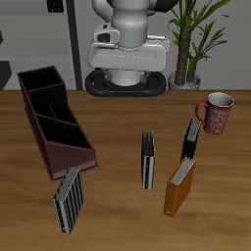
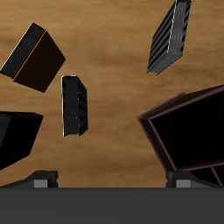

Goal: Place the orange book into the right desk caddy's front compartment

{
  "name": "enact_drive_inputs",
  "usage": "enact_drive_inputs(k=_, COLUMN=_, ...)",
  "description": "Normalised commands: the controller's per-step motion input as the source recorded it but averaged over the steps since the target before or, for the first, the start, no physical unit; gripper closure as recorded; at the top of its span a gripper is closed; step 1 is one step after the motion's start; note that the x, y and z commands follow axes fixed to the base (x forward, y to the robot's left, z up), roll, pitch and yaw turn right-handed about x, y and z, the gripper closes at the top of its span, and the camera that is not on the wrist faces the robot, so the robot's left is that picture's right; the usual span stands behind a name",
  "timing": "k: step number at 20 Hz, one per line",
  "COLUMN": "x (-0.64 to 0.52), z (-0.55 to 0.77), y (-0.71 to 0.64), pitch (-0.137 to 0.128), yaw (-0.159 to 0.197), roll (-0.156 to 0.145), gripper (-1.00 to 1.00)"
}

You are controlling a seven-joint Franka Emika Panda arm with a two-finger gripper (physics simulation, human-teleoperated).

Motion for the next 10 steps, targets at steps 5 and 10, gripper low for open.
enact_drive_inputs(k=5, x=0.21, z=0.04, y=0.26, pitch=-0.025, yaw=-0.009, roll=-0.03, gripper=-1.0)
enact_drive_inputs(k=10, x=0.29, z=0.11, y=0.31, pitch=-0.006, yaw=-0.03, roll=-0.008, gripper=-1.0)
